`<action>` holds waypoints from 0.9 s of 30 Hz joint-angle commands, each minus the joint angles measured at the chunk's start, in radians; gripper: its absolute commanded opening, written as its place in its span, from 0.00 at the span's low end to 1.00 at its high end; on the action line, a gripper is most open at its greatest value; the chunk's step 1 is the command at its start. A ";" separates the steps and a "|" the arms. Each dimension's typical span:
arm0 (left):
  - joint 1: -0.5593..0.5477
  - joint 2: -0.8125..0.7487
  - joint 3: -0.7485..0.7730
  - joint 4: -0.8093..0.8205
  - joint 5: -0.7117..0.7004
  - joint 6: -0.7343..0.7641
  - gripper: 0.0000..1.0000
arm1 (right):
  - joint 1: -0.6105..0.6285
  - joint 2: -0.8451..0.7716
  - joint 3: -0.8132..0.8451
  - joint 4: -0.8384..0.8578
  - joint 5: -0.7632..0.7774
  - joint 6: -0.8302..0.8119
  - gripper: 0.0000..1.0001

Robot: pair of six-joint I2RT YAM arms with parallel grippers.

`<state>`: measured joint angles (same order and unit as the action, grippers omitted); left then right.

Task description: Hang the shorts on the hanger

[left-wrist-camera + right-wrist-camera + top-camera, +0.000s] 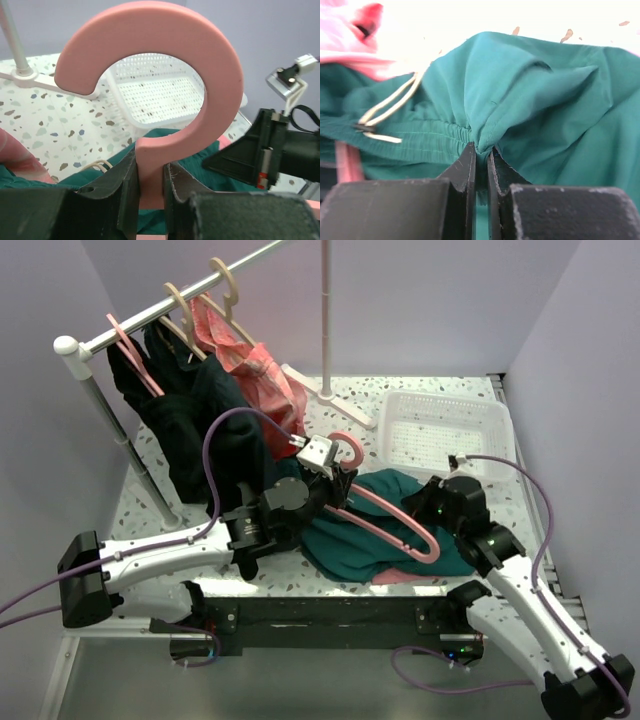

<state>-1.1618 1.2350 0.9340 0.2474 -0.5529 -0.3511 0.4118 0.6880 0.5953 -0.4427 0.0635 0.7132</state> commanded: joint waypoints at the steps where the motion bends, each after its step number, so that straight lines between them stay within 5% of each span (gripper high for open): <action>1: -0.012 -0.035 -0.047 0.231 -0.168 0.078 0.00 | -0.002 -0.022 0.161 -0.323 0.018 0.174 0.00; 10: -0.055 -0.009 -0.109 0.512 -0.318 0.245 0.00 | -0.002 -0.106 0.438 -0.801 0.160 0.446 0.00; 27: -0.105 0.075 -0.231 1.018 -0.530 0.576 0.00 | -0.002 -0.035 0.748 -1.087 0.091 0.557 0.00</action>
<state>-1.2770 1.2858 0.7181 1.0519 -0.9184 0.0433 0.4122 0.6491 1.2835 -1.3025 0.1493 1.2381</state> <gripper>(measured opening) 0.244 0.062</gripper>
